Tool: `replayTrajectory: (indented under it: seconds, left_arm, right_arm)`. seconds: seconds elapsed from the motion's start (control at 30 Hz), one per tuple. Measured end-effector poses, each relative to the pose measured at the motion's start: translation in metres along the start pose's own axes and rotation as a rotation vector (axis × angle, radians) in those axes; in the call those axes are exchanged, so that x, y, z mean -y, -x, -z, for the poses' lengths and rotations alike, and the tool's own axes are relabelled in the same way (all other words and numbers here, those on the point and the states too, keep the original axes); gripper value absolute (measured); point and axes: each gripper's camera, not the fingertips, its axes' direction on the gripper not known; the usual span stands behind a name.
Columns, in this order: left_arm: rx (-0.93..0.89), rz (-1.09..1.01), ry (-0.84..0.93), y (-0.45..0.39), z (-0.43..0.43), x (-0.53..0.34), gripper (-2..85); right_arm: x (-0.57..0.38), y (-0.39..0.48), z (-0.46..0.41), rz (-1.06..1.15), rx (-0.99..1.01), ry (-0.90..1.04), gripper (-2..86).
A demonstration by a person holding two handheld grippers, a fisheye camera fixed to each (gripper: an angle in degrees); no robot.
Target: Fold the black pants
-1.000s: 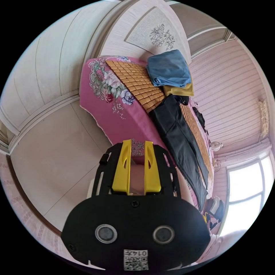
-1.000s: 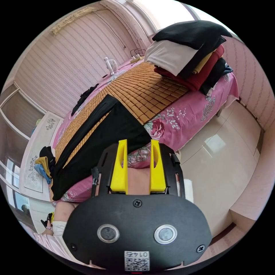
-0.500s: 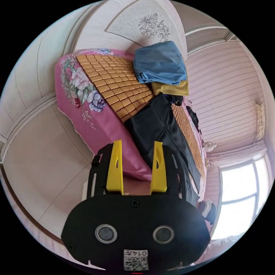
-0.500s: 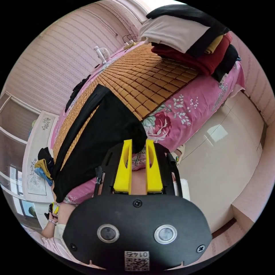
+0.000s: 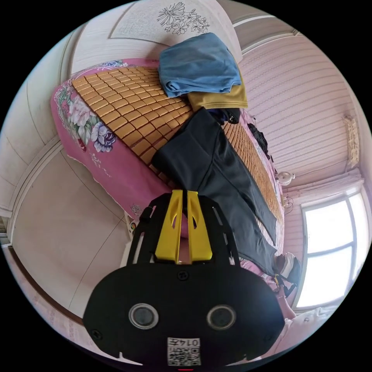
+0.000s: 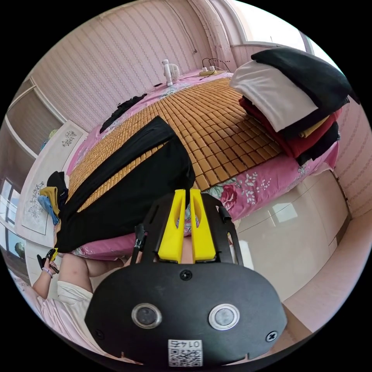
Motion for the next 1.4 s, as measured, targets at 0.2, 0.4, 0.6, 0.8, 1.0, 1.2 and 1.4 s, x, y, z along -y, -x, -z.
replayTrajectory:
  seconds: [0.2, 0.4, 0.6, 0.8, 1.0, 1.2, 1.4]
  left_arm:
    - [-0.079, -0.074, -0.076, -0.025, 0.022, 0.004, -1.0]
    - [-0.015, -0.250, -0.216, -0.083, 0.023, 0.025, -1.0]
    - [-0.043, -0.305, -0.251, -0.147, -0.030, 0.100, -0.5]
    - [-0.052, -0.054, -0.258, -0.168, -0.121, 0.146, 4.9]
    - [0.145, -0.313, -0.078, -0.208, -0.189, 0.117, 3.6]
    - [0.384, -0.516, 0.115, -0.246, -0.268, 0.086, -0.7]
    - [0.562, -0.680, 0.303, -0.268, -0.287, 0.061, -0.9]
  right_arm:
    - [0.018, 0.038, 0.023, 0.090, -0.068, -0.036, 1.0]
    - [0.074, 0.100, 0.028, 0.269, -0.099, -0.125, 1.2]
    - [0.201, 0.177, -0.018, 0.389, -0.132, -0.156, 2.4]
    - [0.255, 0.211, -0.103, 0.116, -0.174, -0.089, 8.7]
    - [0.221, 0.228, -0.163, 0.273, -0.380, 0.064, 6.1]
    - [0.188, 0.247, -0.181, 0.511, -0.550, 0.145, 0.2]
    - [0.134, 0.225, -0.145, 0.623, -0.492, 0.230, -0.5]
